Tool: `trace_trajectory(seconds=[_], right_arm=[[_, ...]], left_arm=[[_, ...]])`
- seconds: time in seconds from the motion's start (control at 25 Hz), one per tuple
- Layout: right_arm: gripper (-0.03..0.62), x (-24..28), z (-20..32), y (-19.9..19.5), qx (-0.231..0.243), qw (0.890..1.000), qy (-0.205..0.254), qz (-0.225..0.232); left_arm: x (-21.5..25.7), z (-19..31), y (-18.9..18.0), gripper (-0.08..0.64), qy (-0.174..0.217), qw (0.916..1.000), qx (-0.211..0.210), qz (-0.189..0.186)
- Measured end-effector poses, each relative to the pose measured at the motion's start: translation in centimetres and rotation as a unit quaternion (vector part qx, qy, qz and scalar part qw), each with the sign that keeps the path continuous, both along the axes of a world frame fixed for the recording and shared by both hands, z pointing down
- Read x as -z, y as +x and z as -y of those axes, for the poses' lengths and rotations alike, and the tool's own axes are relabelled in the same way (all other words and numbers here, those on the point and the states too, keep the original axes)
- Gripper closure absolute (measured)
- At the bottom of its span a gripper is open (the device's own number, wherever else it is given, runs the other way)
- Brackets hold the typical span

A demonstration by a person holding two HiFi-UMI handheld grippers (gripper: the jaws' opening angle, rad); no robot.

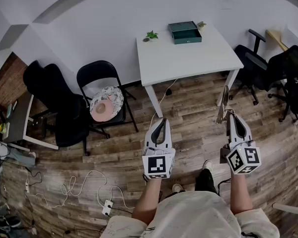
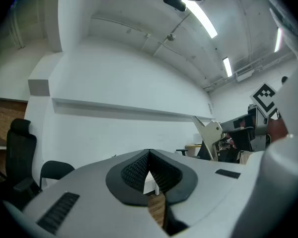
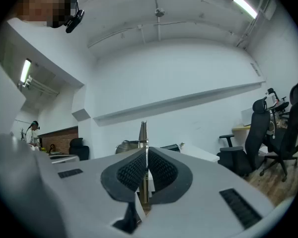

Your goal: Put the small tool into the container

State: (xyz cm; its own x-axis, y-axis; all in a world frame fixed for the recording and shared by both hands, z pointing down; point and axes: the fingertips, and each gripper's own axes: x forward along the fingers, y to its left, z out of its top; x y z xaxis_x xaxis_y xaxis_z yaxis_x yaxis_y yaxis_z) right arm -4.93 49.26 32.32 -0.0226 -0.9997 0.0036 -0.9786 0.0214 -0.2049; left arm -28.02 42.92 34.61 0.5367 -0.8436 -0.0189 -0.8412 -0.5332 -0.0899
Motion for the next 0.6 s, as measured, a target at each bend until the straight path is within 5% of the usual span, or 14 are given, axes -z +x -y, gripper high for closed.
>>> trace_trajectory(seconds=[0.6], right_arm=[[0.574,0.3,-2.0,-1.1,-0.021,1.000,0.009,-0.015]], left_arm=[[1.2,-1.4,-0.4,0.555,0.010,0.9999,-0.014,-0.001]])
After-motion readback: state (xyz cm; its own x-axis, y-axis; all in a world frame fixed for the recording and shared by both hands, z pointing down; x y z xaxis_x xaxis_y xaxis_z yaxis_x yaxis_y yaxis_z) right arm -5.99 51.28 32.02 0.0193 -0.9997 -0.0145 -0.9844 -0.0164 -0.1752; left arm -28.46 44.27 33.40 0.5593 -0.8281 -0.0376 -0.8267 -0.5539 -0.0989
